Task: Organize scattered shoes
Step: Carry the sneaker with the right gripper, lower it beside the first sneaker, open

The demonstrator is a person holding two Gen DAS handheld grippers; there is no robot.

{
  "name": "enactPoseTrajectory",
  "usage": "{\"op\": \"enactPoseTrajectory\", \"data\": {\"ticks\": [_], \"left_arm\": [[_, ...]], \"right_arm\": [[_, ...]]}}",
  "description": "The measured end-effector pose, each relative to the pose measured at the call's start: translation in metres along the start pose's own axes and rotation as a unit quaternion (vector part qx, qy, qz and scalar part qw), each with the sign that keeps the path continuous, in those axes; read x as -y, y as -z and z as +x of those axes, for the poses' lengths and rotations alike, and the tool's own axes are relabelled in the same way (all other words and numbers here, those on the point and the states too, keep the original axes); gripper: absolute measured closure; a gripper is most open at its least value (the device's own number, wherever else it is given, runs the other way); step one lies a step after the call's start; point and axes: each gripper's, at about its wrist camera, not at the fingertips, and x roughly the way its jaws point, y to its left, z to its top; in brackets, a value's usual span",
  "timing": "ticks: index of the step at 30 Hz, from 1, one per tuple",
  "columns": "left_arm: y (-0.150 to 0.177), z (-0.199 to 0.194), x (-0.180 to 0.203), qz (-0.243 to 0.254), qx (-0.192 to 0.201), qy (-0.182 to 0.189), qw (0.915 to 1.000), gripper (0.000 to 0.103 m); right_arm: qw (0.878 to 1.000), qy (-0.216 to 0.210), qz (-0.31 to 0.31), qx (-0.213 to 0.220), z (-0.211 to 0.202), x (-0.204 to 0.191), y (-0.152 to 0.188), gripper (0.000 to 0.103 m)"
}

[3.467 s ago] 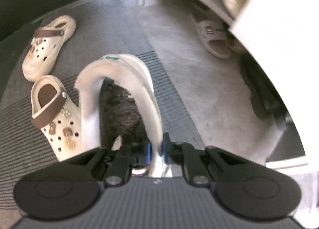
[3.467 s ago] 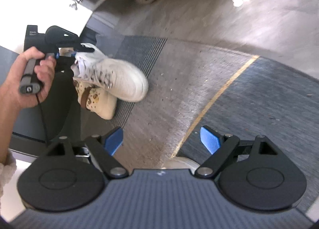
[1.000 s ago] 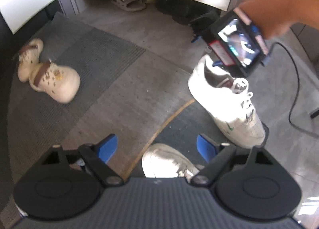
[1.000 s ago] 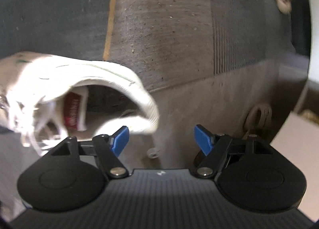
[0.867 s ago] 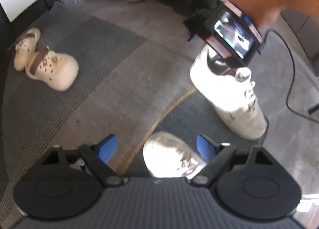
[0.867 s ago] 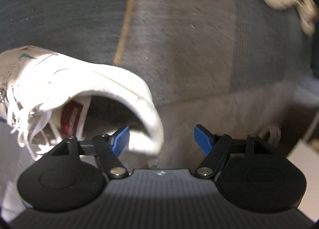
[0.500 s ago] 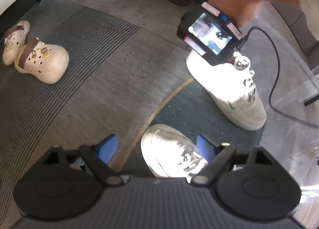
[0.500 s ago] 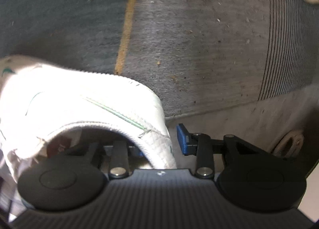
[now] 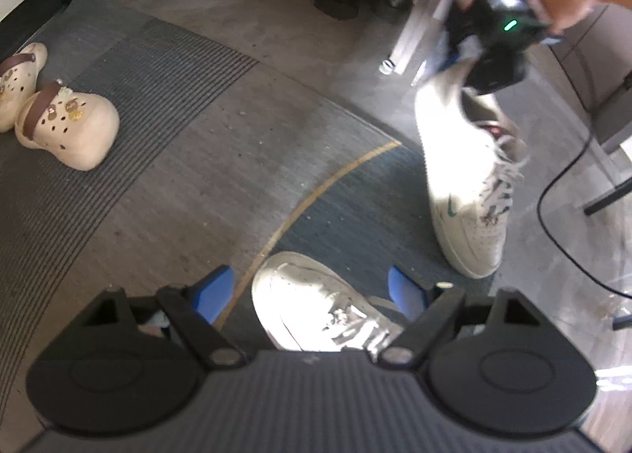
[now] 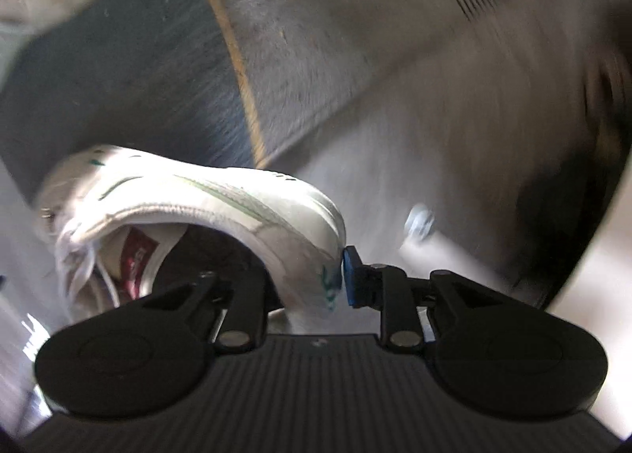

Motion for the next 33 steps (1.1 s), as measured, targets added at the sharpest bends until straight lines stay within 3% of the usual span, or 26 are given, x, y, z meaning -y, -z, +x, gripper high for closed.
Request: {"op": "enactPoseTrajectory", "data": {"ticks": [4,7,9,13,16,17,21,25,26,29,33], "left_arm": [[0.002,-0.003,0.004,0.007,-0.001,0.004,1.0000,0.016],[0.001,-0.006,0.001,0.008,0.005,0.005,0.9999,0.016],[0.000,-0.008,-0.004,0.002,0.006,0.006,1.0000,0.016],[-0.003,-0.011,-0.016,-0.003,0.003,0.010,0.9999,0.016],[-0.005,-0.018,-0.030,-0.008,0.006,0.002,0.9999,0.016],[-0.005,-0.021,-0.037,-0.016,0.010,-0.009,0.9998,0.016],[-0.005,-0.027,-0.059,-0.046,0.013,-0.025,0.9985,0.016],[-0.001,-0.028,-0.071,-0.069,0.009,-0.027,0.9972,0.016],[0.000,-0.028,-0.071,-0.067,0.008,-0.026,0.9974,0.016],[0.000,-0.029,-0.068,-0.057,0.008,-0.024,0.9980,0.016],[0.000,-0.031,-0.061,-0.047,0.013,-0.013,0.9987,0.016]], "right_arm": [[0.990,-0.062,0.123,0.002,-0.005,-0.005,0.065,0.076],[0.962,-0.124,0.242,0.024,-0.003,-0.020,0.115,0.076],[0.926,-0.164,0.338,0.044,0.000,-0.044,0.159,0.076],[0.854,-0.192,0.478,0.076,0.012,-0.106,0.220,0.076],[0.789,-0.191,0.576,0.100,0.016,-0.160,0.256,0.076],[0.756,-0.192,0.618,0.099,0.024,-0.181,0.267,0.076],[0.669,-0.204,0.710,0.076,0.038,-0.257,0.283,0.075],[0.591,-0.229,0.771,0.060,0.034,-0.304,0.288,0.075],[0.574,-0.232,0.783,0.060,0.031,-0.314,0.287,0.075],[0.551,-0.233,0.798,0.077,0.031,-0.329,0.276,0.075],[0.510,-0.244,0.819,0.098,0.031,-0.332,0.271,0.075]]}}
